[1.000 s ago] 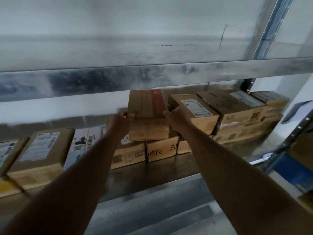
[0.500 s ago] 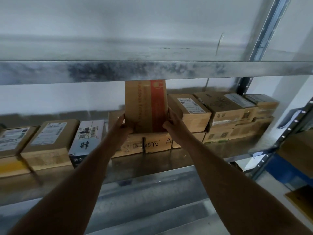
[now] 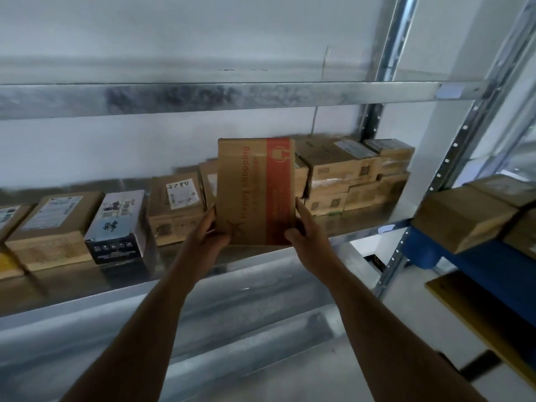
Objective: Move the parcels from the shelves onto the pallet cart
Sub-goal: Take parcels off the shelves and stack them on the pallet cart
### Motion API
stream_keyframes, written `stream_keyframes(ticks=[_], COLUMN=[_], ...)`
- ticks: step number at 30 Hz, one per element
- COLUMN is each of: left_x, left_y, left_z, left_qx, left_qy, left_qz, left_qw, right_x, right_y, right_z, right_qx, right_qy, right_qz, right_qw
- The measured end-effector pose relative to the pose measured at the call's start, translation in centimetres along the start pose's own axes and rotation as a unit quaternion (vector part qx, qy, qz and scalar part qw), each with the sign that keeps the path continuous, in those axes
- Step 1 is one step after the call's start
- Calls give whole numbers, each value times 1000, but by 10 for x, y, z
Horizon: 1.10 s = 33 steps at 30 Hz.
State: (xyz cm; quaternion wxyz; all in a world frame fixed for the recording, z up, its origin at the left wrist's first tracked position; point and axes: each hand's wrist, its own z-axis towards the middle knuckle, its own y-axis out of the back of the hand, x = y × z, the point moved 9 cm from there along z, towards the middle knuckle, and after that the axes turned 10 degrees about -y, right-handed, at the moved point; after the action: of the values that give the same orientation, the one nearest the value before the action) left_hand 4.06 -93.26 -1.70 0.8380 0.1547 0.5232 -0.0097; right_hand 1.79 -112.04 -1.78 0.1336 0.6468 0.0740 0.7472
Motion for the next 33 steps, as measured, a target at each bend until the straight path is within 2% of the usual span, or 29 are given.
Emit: stream_keyframes(ticks=[6,10,17,26,33], left_x=[-24,-28,-41,-75,-82], left_y=[-68,-120,-223,-341,-424], left_z=[-6,-10,-21,-32,-22], left_qx=[42,76,189,318,384], left_qy=[-17,-18,-30,-29,-64], left_qz=[-30,-12,-7,-20,-22], left_qw=[999,997,981,947,921], right_x=[-18,-26,-62,-97,-119], right_y=[65,111,193,290,344], right_z=[-44,-79,-147,-222,-262], right_qx=[-55,-81,-146,-277,-372], right_qy=[-42,-55,-108,-151,-211], right_qz=[-23,-3,0,-6,-28], right_qw=[997,995,983,949,903])
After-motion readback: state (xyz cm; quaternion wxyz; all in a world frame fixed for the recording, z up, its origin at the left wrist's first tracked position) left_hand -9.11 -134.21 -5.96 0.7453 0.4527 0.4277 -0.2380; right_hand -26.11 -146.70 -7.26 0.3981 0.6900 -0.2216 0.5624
